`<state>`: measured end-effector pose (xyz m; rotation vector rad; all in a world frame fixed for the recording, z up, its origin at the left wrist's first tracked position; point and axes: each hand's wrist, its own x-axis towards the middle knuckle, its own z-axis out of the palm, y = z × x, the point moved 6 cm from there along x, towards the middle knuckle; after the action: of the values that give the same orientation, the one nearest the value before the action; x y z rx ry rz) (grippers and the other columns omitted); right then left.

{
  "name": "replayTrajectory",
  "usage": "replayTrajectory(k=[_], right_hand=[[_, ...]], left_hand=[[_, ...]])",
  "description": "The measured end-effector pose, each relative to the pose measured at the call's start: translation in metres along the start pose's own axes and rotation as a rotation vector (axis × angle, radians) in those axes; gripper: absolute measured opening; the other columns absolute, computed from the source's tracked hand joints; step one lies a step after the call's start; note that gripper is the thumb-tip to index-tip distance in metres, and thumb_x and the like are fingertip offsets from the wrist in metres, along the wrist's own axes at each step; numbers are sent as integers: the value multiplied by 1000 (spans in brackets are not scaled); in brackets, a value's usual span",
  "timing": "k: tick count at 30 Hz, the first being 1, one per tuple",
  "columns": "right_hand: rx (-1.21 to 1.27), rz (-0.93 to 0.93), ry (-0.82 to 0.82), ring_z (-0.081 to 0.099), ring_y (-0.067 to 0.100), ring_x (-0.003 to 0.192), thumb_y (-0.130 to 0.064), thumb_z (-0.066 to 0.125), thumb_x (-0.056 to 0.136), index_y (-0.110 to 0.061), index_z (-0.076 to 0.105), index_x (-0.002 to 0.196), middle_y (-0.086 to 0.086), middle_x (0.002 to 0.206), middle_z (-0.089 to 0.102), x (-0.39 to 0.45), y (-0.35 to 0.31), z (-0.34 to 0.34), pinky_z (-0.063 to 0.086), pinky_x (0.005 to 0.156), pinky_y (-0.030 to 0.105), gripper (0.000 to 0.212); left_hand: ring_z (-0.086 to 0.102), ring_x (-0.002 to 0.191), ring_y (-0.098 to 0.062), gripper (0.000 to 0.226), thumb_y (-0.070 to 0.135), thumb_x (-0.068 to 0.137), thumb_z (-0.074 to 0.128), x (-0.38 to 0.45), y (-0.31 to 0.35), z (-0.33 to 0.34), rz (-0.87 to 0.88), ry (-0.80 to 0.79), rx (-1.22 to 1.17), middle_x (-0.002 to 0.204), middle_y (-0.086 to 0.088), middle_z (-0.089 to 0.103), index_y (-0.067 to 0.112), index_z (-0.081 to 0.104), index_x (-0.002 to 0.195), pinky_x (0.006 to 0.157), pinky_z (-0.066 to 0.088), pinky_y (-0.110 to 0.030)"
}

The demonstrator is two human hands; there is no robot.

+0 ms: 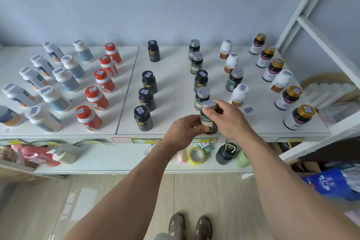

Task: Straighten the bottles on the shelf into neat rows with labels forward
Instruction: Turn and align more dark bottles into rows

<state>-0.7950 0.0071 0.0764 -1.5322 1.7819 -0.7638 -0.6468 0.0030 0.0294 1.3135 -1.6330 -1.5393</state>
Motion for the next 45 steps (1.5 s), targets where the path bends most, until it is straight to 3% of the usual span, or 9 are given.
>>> replayTrajectory(k=[7, 11, 18, 25, 29, 35, 39, 42, 45], right_hand=[[18, -20, -27, 62, 9, 94, -51, 60, 87, -30, 64, 108, -12, 99, 69, 5, 3, -4, 51, 85, 35, 30], [25, -35, -89, 62, 10, 98, -49, 63, 86, -31, 61, 116, -13, 104, 68, 10, 10, 5, 50, 87, 33, 35], [-40, 9, -146, 61, 11, 101, -45, 66, 86, -35, 53, 124, -12, 109, 66, 16, 31, 25, 49, 89, 34, 41], [-10, 33, -163, 62, 8, 103, -48, 67, 84, -40, 51, 124, -16, 111, 67, 20, 36, 29, 49, 94, 37, 44], [63, 57, -167, 55, 6, 119, -60, 70, 72, -40, 46, 132, -16, 128, 60, 18, 33, 24, 44, 104, 35, 67], [72, -11, 9, 52, 5, 123, -40, 65, 89, -24, 53, 132, -7, 134, 57, 40, 2, -5, 40, 105, 28, 47], [-45, 6, -24, 48, 10, 129, -39, 65, 89, -23, 50, 136, -2, 139, 53, 67, -4, -9, 38, 108, 34, 52], [-136, 38, -132, 50, 16, 126, -38, 68, 87, -22, 48, 138, -2, 138, 53, 84, -4, -1, 39, 101, 31, 57], [-180, 29, -190, 57, 16, 103, -34, 73, 83, -25, 53, 130, -1, 119, 63, 93, -4, 5, 42, 82, 26, 52]], left_hand=[[65, 102, -4, 34, 36, 82, 74, 2, 6, -1, -7, 62, 154, 107, 12, 72, 29, 66, 114, 100, 48, -35], [57, 102, -6, 43, 38, 87, 68, 0, 13, -10, 3, 132, 445, 122, 10, 65, 27, 58, 128, 88, 42, -21], [47, 128, -19, 48, 39, 94, 55, 4, 17, -22, 129, 124, 995, 140, 5, 52, 24, 47, 139, 98, 39, -29], [48, 126, -19, 43, 37, 95, 54, 11, 18, -27, 161, 143, 988, 138, 5, 54, 24, 49, 137, 96, 39, -29], [48, 126, -19, 43, 36, 96, 53, 14, 19, -33, 140, 142, 942, 139, 5, 52, 24, 48, 137, 96, 41, -30], [47, 127, -19, 45, 36, 96, 51, 29, 23, -40, 120, 144, 909, 142, 6, 50, 24, 47, 139, 97, 41, -31], [48, 127, -19, 46, 37, 96, 52, 45, 25, -44, 76, 164, 889, 143, 6, 48, 25, 45, 140, 96, 41, -31], [50, 124, -20, 48, 38, 95, 53, 59, 24, -47, 25, 169, 820, 142, 5, 49, 24, 45, 140, 98, 45, -34], [52, 123, -20, 50, 40, 94, 56, 72, 20, -48, -24, 163, 790, 141, 5, 51, 25, 44, 140, 98, 46, -36]])
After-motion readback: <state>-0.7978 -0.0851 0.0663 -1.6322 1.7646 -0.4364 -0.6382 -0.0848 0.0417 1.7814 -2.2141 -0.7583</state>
